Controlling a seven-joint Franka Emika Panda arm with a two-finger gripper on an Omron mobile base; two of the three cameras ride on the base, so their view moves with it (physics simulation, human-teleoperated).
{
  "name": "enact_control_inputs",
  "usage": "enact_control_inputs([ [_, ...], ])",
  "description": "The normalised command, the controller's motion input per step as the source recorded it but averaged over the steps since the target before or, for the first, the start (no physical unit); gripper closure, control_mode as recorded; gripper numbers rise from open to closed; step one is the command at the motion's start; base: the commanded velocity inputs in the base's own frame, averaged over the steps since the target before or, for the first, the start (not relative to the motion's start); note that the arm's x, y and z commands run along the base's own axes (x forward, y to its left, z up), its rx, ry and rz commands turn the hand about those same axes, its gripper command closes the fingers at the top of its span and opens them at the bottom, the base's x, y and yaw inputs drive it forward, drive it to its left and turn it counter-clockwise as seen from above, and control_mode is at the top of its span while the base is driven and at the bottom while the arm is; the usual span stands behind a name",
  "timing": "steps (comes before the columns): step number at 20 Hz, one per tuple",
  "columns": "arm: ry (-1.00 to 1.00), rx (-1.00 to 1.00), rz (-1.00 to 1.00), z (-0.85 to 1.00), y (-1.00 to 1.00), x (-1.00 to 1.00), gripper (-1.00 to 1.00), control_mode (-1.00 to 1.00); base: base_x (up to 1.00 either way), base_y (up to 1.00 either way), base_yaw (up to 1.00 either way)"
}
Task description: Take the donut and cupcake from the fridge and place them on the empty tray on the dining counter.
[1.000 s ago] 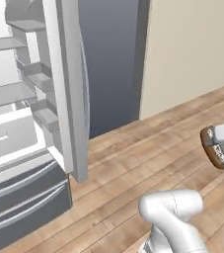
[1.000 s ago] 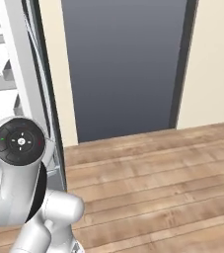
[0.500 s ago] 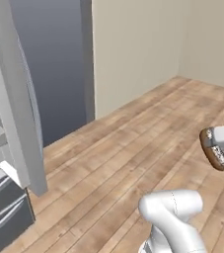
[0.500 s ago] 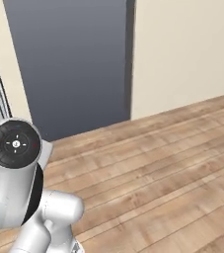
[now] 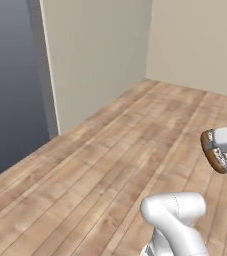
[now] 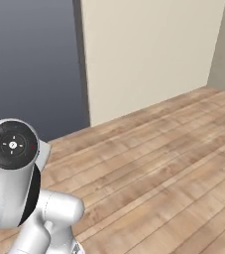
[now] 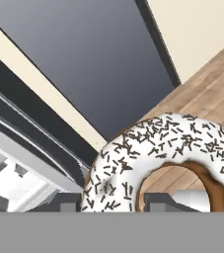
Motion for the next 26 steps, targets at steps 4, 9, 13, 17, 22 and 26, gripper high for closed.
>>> enact_control_inputs([
  [4,0.0,0.0,0.0,0.0,0.0,0.0,1.0,1.0,1.0,-0.68,-0.32],
  [9,0.0,0.0,0.0,0.0,0.0,0.0,1.0,1.0,1.0,-0.68,-0.33],
  [13,0.0,0.0,0.0,0.0,0.0,0.0,1.0,1.0,1.0,-0.67,-0.38],
  [17,0.0,0.0,0.0,0.0,0.0,0.0,1.0,1.0,1.0,-0.72,-0.36],
  [22,0.0,0.0,0.0,0.0,0.0,0.0,1.0,1.0,1.0,-0.47,-0.14],
  [26,0.0,0.0,0.0,0.0,0.0,0.0,1.0,1.0,1.0,-0.02,-0.09],
])
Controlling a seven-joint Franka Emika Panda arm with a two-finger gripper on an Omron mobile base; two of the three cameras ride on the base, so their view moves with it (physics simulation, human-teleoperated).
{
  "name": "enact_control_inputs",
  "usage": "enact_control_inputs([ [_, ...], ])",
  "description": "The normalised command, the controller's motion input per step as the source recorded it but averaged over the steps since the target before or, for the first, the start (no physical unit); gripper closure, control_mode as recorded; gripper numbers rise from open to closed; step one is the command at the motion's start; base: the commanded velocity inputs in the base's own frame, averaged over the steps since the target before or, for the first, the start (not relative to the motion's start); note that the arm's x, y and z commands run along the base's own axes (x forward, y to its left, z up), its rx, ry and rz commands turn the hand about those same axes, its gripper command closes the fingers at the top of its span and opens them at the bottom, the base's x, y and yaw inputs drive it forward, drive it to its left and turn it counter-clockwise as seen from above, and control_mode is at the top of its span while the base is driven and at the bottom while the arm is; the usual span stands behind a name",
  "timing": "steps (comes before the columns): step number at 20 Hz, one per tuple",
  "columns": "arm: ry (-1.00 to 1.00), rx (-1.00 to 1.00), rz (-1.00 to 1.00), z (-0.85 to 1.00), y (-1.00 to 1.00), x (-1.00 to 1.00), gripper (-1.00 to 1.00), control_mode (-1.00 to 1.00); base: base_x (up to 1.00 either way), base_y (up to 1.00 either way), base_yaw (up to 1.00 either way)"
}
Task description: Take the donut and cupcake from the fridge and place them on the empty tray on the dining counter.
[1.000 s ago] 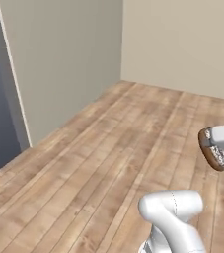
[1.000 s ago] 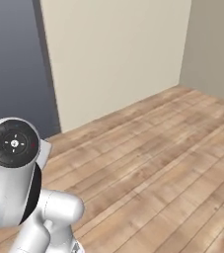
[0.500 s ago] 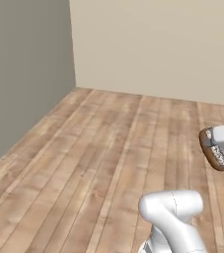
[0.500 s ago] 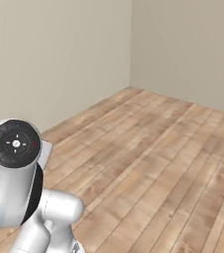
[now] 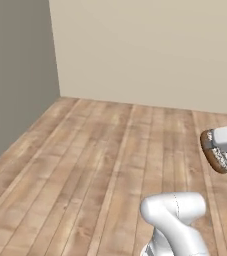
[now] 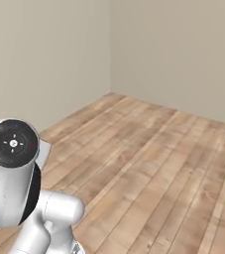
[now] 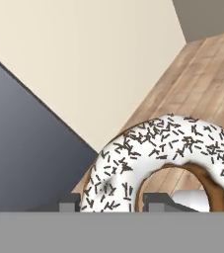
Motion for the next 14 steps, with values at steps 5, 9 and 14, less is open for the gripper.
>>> enact_control_inputs([
  [5,0.0,0.0,0.0,0.0,0.0,0.0,1.0,1.0,1.0,-0.24,-0.31],
  [9,0.0,0.0,0.0,0.0,0.0,0.0,1.0,1.0,1.0,-0.27,-0.59],
  [14,0.0,0.0,0.0,0.0,0.0,0.0,1.0,1.0,1.0,-0.04,-0.62],
])
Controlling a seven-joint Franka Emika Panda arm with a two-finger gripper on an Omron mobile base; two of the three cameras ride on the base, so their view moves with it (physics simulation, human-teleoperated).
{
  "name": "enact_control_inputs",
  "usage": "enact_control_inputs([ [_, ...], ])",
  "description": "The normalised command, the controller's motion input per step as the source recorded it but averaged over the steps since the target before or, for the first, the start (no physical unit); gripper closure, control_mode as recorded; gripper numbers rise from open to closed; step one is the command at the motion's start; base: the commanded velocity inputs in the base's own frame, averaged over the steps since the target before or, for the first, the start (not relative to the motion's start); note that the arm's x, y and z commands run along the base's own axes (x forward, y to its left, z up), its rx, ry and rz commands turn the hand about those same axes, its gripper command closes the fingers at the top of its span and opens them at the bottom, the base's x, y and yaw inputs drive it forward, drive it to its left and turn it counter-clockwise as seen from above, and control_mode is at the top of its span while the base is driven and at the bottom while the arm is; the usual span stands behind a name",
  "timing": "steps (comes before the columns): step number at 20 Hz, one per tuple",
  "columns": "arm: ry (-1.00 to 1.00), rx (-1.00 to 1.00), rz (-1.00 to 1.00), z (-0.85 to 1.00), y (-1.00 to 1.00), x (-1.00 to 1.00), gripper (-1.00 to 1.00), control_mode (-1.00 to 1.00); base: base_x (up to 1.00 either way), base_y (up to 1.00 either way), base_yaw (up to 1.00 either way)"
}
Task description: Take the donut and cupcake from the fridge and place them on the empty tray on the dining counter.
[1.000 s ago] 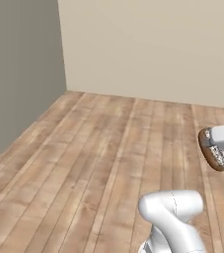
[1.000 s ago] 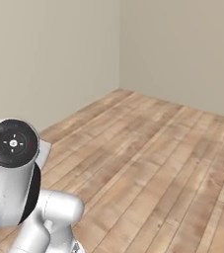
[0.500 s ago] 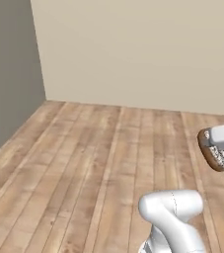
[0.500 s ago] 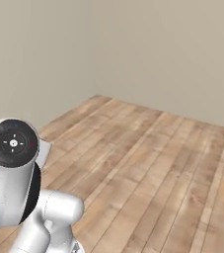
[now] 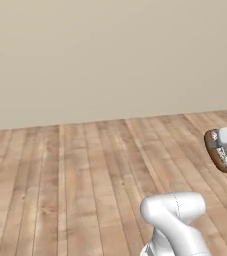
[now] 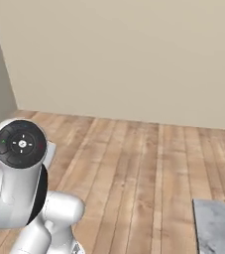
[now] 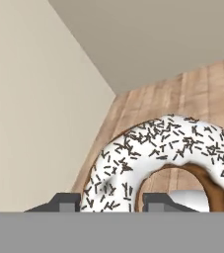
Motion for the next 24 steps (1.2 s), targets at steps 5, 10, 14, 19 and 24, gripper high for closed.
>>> enact_control_inputs([
  [5,0.0,0.0,0.0,0.0,0.0,0.0,1.0,1.0,1.0,0.52,-0.44],
  [10,0.0,0.0,0.0,0.0,0.0,0.0,1.0,1.0,1.0,0.21,-0.46],
  [14,0.0,0.0,0.0,0.0,0.0,0.0,1.0,1.0,0.99,-0.11,-0.69],
  [19,0.0,0.0,0.0,0.0,0.0,0.0,1.0,1.0,0.91,-0.07,-0.76],
  [24,0.0,0.0,0.0,0.0,0.0,0.0,1.0,1.0,0.94,0.03,-0.78],
])
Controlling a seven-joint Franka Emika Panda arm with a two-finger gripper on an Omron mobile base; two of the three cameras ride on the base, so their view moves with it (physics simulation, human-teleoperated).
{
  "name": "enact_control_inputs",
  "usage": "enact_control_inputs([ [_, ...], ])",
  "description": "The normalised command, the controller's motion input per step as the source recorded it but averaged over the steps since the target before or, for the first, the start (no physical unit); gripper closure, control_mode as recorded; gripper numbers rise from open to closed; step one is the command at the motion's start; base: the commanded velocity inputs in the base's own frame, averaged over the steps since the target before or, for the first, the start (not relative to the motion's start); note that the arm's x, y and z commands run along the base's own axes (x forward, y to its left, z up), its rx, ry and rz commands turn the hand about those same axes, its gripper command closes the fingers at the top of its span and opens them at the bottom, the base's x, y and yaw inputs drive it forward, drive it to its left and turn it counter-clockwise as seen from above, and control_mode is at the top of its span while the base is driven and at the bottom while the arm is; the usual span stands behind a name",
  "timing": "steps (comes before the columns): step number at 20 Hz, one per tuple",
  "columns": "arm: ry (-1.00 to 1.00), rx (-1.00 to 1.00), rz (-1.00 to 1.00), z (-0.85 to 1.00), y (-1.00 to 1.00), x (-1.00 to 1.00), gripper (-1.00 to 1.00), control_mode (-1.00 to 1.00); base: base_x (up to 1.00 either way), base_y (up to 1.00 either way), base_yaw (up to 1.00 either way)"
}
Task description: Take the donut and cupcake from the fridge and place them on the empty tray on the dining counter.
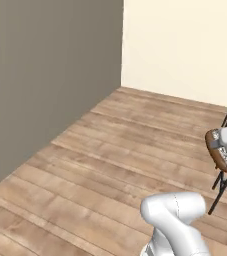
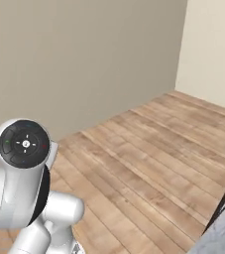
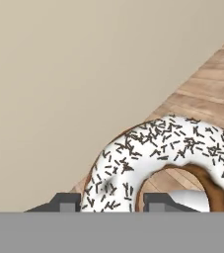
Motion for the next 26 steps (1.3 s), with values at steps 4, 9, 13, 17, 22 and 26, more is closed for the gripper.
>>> enact_control_inputs([
  [4,0.0,0.0,0.0,0.0,0.0,0.0,1.0,1.0,1.0,0.4,-0.7],
  [9,0.0,0.0,0.0,0.0,0.0,0.0,1.0,1.0,1.0,0.64,-0.66],
  [13,0.0,0.0,0.0,0.0,0.0,0.0,1.0,1.0,1.0,0.71,-0.7],
  [17,0.0,0.0,0.0,0.0,0.0,0.0,1.0,1.0,1.0,0.68,-0.69],
  [22,0.0,0.0,0.0,0.0,0.0,0.0,1.0,1.0,1.0,0.69,-0.55],
  [26,0.0,0.0,0.0,0.0,0.0,0.0,1.0,1.0,1.0,0.67,-0.58],
])
